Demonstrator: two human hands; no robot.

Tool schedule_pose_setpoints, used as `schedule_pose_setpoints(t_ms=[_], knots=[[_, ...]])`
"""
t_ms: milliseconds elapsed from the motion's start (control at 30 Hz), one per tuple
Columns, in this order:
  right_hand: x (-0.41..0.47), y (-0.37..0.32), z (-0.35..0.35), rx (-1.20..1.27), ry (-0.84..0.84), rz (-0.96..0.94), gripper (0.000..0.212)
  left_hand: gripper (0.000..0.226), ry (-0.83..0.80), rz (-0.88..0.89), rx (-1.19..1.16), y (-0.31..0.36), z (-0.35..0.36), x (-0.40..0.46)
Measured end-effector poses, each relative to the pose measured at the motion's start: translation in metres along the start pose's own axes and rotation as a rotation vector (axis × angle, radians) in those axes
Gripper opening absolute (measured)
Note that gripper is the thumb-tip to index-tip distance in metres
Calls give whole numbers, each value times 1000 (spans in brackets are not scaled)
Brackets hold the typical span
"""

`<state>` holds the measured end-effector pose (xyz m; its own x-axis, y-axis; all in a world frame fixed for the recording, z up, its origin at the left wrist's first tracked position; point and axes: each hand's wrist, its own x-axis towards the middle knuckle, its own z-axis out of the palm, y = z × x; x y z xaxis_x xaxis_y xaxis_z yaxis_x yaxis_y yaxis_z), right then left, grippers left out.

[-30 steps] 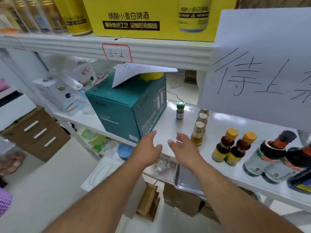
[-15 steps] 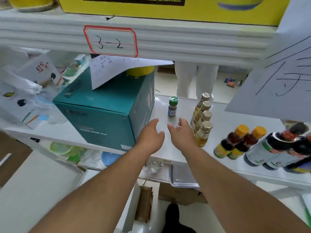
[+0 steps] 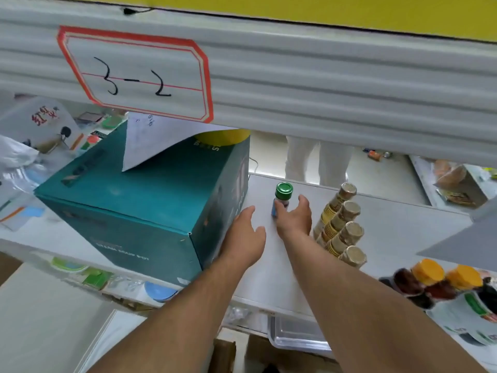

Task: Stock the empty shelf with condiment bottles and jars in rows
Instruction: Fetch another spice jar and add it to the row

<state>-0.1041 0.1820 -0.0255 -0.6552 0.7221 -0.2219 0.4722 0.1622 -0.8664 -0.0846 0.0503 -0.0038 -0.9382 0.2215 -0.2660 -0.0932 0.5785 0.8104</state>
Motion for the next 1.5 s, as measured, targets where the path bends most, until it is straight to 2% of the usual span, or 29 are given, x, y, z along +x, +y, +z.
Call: schedule_pose_setpoints(t_ms=[133, 367, 600, 833, 1167, 1500], knots=[[9, 1, 12, 73, -29, -59, 75, 59, 9, -5, -17, -5, 2, 5], [10, 1, 16, 119, 5, -101, 43, 57, 2, -10, -10, -4, 3, 3], [-26, 3, -3, 105, 14, -140, 44, 55, -8, 2, -6, 11, -9, -22], [-116, -2, -46, 136, 51, -166, 41, 54, -39, 100, -29, 14, -36, -80], [-245, 7, -143, 336, 137, -190, 36, 58, -253, 324, -61, 15, -47, -178], [-308, 75, -292, 350, 483, -66, 30, 53, -587, 522, -21, 77, 56, -264]])
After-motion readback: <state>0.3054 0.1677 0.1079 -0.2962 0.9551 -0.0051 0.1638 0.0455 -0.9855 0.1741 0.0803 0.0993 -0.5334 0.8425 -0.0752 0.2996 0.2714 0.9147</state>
